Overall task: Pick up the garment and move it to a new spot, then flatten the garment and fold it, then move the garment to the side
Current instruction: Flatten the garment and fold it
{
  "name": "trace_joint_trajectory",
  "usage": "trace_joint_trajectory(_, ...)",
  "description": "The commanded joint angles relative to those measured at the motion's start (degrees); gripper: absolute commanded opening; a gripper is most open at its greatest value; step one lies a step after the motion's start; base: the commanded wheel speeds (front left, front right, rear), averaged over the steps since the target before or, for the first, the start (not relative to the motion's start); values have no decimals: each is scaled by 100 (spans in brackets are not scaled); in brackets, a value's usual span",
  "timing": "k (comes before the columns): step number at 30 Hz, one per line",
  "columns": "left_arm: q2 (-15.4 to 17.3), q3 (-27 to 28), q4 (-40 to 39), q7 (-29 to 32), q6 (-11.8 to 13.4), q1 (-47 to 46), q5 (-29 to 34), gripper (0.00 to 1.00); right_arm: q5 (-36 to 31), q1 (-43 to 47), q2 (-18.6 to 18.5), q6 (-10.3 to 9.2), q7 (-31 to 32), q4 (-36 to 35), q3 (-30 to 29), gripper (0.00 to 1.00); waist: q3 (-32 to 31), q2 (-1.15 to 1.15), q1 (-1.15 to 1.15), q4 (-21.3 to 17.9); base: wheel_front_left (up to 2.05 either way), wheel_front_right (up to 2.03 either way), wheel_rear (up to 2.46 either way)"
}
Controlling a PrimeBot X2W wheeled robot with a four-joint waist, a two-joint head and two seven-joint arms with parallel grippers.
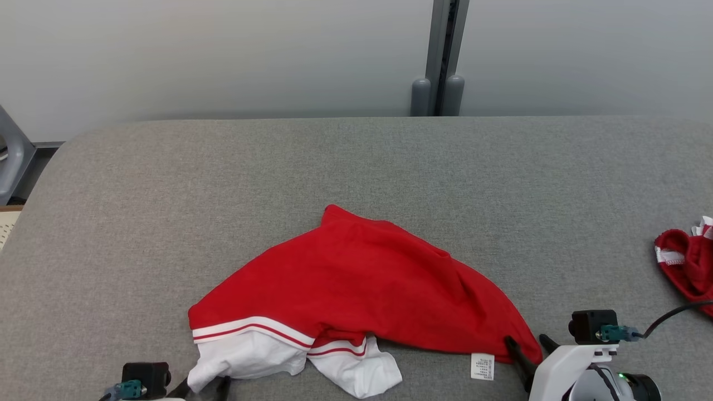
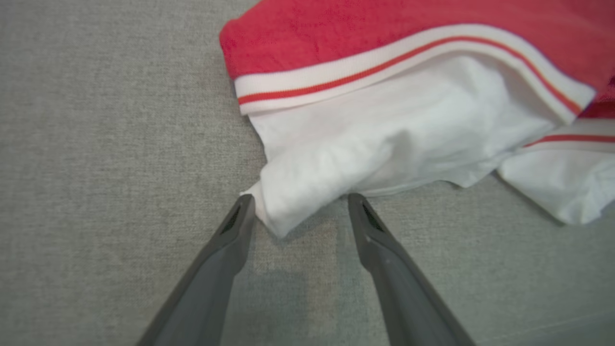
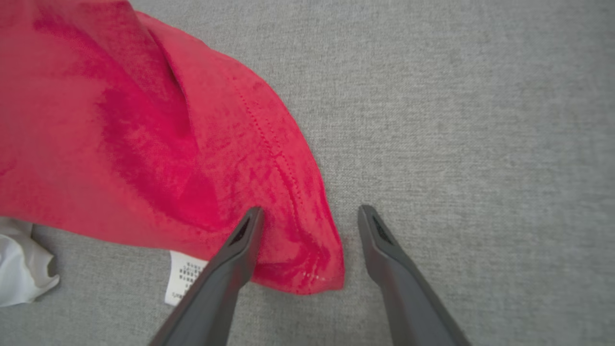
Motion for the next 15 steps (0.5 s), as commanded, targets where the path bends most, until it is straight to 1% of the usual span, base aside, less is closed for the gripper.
trace_joint_trajectory(1, 1, 2, 57, -57, -47, -150, 2, 100, 56, -19, -4, 2, 28, 61, 22, 100, 18, 0, 0, -9, 0, 0, 0)
trace_joint_trajectory(4, -11, -18, 317, -197, -129, -367, 24, 100, 99, -65, 9, 2, 14, 137, 80, 100, 58, 0, 0, -16, 0, 0, 0)
trace_joint_trajectory(6, -11, -27, 352, -223, -143, -404, 31, 100, 106, -76, 8, 2, 16, 151, 103, 100, 64, 0, 0, -20, 0, 0, 0)
trace_joint_trajectory(7, -16, -40, 385, -236, -169, -437, 28, 100, 132, -86, 7, 2, 20, 165, 123, 96, 72, 0, 0, -25, 0, 0, 0)
trace_joint_trajectory(8, -21, -50, 420, -249, -180, -463, 23, 100, 150, -98, 6, 2, 23, 176, 145, 71, 79, 0, 0, -29, 0, 0, 0)
trace_joint_trajectory(9, -20, -66, 444, -279, -200, -488, 29, 74, 172, -114, 7, 2, 20, 186, 182, 42, 82, 0, 0, -34, 0, 0, 0)
trace_joint_trajectory(10, -18, -72, 465, -291, -212, -514, 35, 43, 209, -128, 6, 2, -32, 171, 201, 15, 84, 0, 0, -37, 0, 0, 0)
trace_joint_trajectory(11, -18, -79, 472, -311, -230, -533, 36, 0, 230, -147, 13, 2, -71, 167, 211, 0, 81, 0, 0, -40, 0, 0, 0)
trace_joint_trajectory(15, 42, -97, 423, -286, -227, -513, 20, 0, 331, -173, -11, 2, -143, 172, 258, 0, 30, 0, 0, -48, 0, 0, 0)
